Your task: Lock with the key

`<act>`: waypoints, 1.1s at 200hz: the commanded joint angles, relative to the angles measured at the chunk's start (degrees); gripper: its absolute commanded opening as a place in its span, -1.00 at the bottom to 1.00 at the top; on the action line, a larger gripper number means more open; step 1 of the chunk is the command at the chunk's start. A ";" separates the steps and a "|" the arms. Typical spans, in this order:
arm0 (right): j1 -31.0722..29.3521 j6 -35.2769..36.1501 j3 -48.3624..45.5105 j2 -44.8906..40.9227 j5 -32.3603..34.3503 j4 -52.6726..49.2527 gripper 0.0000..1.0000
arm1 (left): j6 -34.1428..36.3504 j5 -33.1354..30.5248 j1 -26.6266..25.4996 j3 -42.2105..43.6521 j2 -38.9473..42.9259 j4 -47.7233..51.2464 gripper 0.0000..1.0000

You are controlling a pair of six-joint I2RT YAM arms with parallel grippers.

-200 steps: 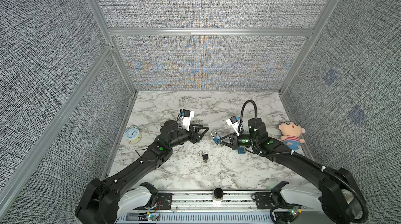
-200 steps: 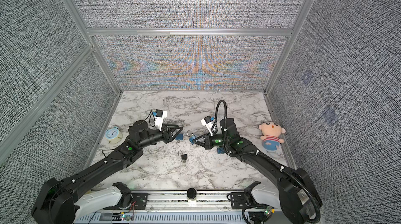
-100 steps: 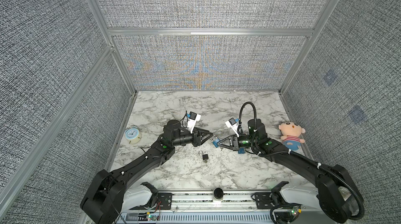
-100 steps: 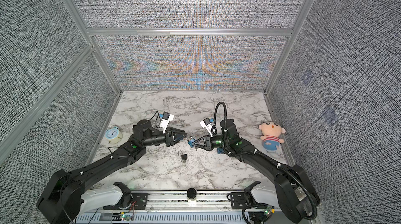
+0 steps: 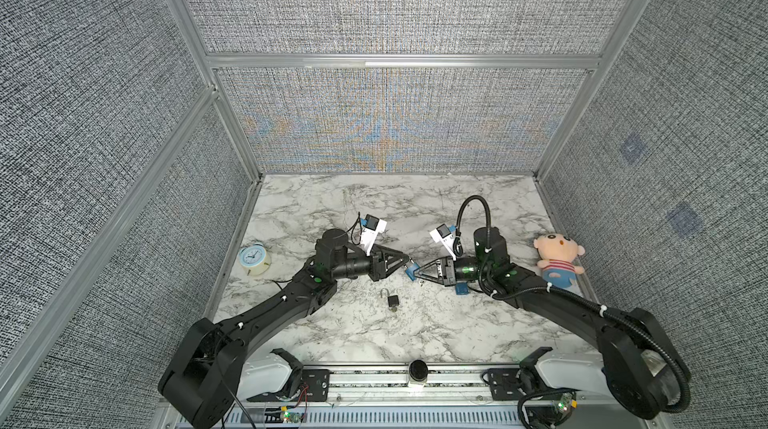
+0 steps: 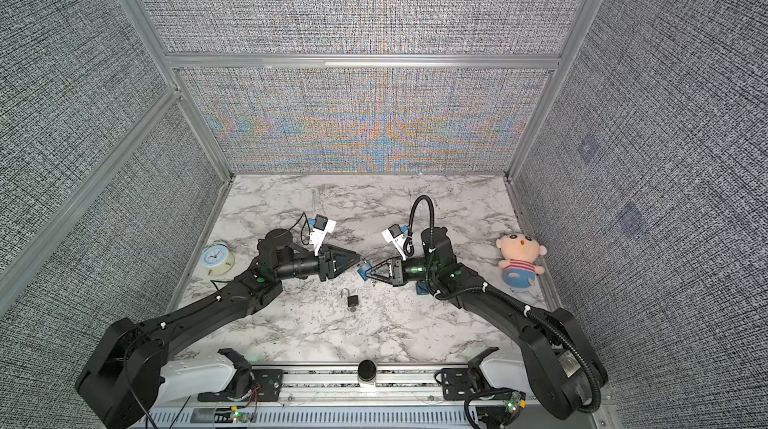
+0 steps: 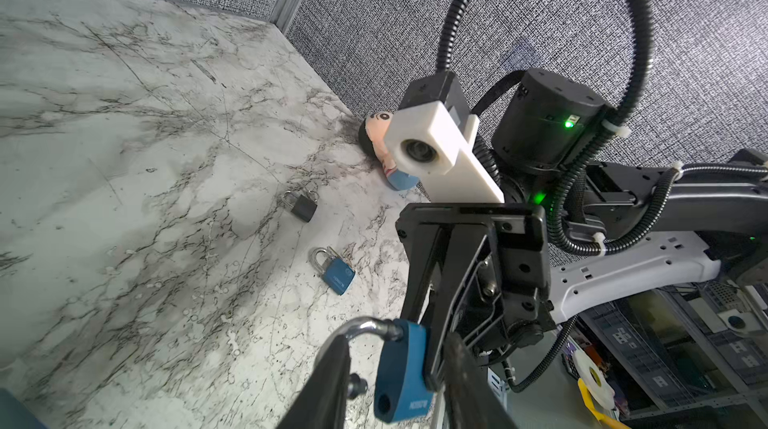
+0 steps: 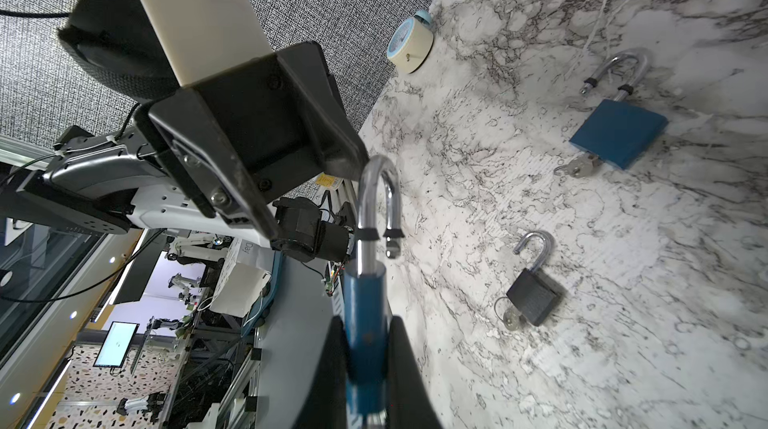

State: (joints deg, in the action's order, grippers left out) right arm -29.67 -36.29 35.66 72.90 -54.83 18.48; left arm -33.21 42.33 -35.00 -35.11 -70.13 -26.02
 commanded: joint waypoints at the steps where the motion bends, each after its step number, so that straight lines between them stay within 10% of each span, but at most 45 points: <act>1: -0.04 -0.49 -0.09 -0.03 -1.24 2.65 -1.00 | 0.55 -1.83 0.04 0.05 0.80 -1.68 -0.14; 74: -0.32 -0.90 -0.31 0.67 -1.16 3.32 -1.00 | 0.89 -2.22 0.29 -1.58 -3.29 -1.80 0.09; 220: -0.21 -0.39 0.40 0.40 -0.89 1.99 -1.00 | -0.19 0.04 0.24 0.20 -2.67 -2.19 -0.51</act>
State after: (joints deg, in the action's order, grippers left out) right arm -29.78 -36.73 35.48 73.58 -55.27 19.07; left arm -33.47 41.17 -34.79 -35.22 -73.28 -26.89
